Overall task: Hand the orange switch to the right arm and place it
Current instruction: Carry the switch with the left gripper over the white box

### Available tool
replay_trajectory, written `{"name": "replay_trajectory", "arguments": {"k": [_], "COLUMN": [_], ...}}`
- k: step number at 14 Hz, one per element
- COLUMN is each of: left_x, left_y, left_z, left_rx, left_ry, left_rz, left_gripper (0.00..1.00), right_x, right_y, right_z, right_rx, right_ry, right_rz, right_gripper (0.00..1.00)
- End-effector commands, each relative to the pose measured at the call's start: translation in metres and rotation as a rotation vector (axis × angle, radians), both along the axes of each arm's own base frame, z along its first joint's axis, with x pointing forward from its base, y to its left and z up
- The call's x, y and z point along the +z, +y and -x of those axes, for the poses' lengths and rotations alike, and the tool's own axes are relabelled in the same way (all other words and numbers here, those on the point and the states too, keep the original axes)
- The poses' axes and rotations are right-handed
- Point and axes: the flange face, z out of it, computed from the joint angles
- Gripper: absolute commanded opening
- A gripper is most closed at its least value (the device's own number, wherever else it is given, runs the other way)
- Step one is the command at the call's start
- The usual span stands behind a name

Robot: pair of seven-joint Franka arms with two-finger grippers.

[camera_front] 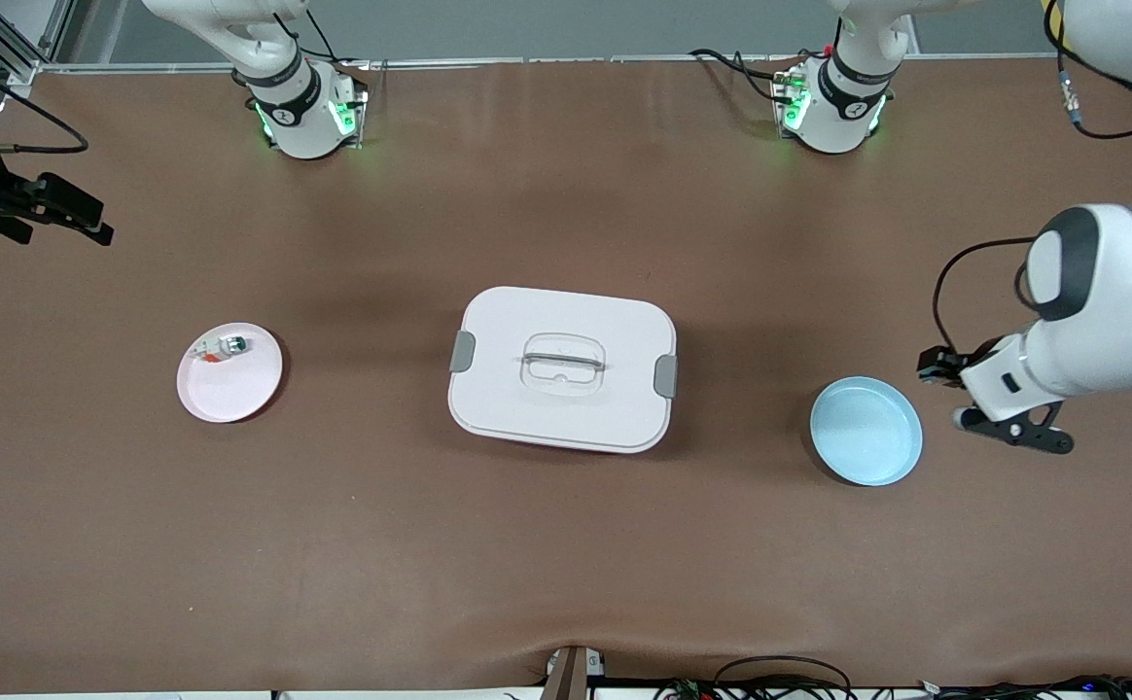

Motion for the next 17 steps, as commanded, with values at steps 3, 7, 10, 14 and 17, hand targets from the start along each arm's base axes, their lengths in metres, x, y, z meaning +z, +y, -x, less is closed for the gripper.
{"name": "replay_trajectory", "arguments": {"k": [3,7,10,14,17], "left_x": [0.072,0.115,0.122,0.148,0.154], "left_y": [-0.013,-0.034,-0.067,-0.116,-0.141], "left_z": [-0.006,0.004,0.009,0.012,0.015], "left_rx": [0.093,0.266,0.361,0.479,0.534], "left_ry": [0.0,-0.033,-0.008,-0.019,-0.019], "left_rz": [0.115,0.207,0.234,0.239,0.246], "left_gripper": [0.25,0.25,0.25,0.25,0.24], "right_x": [0.007,0.013,0.001,-0.005,-0.017], "right_y": [-0.003,-0.006,-0.017,-0.014,-0.014], "right_z": [0.005,-0.008,-0.014,-0.019,-0.029], "right_rx": [-0.003,-0.009,-0.026,-0.019,-0.019], "right_ry": [-0.002,-0.017,0.004,0.012,0.035], "right_rz": [-0.019,-0.019,-0.019,-0.016,-0.018], "right_gripper": [1.0,1.0,1.0,1.0,1.0]}}
